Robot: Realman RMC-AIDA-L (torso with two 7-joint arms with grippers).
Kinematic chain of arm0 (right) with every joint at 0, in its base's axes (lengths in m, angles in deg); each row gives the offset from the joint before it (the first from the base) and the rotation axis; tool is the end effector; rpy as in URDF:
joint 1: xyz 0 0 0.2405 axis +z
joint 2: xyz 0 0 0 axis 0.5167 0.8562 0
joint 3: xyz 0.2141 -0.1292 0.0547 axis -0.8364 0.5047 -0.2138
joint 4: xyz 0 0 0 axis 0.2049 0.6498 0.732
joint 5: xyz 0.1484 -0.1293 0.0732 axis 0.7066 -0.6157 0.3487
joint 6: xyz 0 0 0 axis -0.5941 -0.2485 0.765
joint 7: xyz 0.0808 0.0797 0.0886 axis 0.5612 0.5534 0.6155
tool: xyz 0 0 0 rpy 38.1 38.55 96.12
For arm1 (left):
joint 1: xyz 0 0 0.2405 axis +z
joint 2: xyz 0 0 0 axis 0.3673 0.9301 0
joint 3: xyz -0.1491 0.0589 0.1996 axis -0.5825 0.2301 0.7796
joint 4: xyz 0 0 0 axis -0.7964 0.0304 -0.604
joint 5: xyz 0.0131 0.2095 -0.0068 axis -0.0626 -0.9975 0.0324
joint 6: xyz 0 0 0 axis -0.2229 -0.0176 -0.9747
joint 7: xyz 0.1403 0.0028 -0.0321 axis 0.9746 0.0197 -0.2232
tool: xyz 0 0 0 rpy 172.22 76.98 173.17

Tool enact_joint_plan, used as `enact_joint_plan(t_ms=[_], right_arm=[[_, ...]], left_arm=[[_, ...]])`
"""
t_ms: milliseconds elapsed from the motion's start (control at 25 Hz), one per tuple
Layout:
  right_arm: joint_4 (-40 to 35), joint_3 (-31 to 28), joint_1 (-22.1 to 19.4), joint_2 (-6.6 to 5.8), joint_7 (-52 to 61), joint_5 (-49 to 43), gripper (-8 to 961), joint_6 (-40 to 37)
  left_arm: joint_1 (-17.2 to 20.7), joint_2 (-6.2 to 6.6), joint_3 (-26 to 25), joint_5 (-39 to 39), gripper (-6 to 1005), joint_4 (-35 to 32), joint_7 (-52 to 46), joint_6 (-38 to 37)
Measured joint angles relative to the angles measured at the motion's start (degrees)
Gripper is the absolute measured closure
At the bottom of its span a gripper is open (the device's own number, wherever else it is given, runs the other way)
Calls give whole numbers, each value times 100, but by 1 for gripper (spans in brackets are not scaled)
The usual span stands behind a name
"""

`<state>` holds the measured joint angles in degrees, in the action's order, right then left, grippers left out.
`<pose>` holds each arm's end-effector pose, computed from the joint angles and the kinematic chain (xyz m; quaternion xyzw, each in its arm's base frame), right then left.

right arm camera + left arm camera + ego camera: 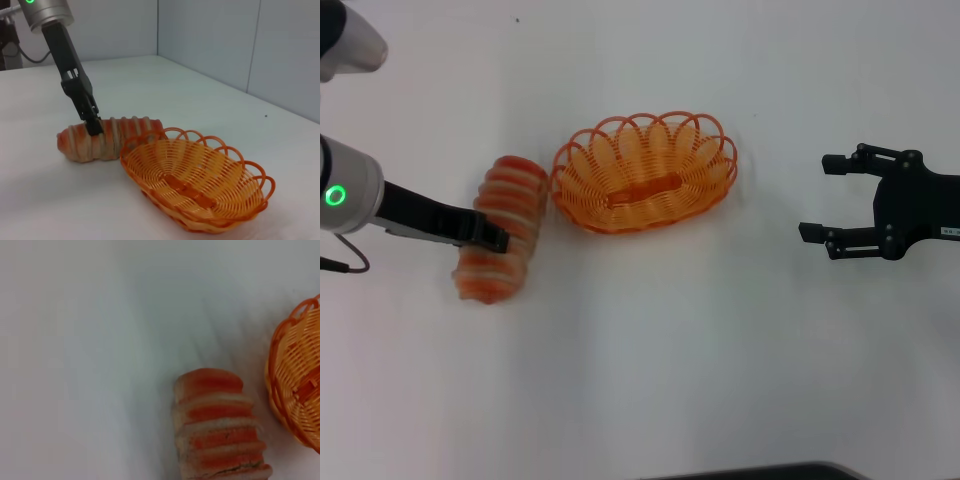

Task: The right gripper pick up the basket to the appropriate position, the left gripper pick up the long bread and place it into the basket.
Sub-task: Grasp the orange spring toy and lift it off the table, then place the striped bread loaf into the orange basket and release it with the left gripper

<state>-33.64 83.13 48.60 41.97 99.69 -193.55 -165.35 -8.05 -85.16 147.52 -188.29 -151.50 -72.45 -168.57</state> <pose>0.3312 0.2721 0.0275 -0.9529 0.1365 0.1576 0.2204 -0.2171 0.3408 -0.0243 -0.8278 -0.5252 0.0953 0.1729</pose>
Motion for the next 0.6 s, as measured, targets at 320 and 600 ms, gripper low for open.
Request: enact_joint_plan(t_ms=[320, 600], right_arm=[[0, -4, 22, 0, 9, 0, 26, 2], [0, 3, 41, 0, 9, 0, 26, 12]], left_arm=[[6, 2, -338, 11, 631, -274, 342, -236], [-12, 17, -1040, 7, 661, -668, 1131, -562]])
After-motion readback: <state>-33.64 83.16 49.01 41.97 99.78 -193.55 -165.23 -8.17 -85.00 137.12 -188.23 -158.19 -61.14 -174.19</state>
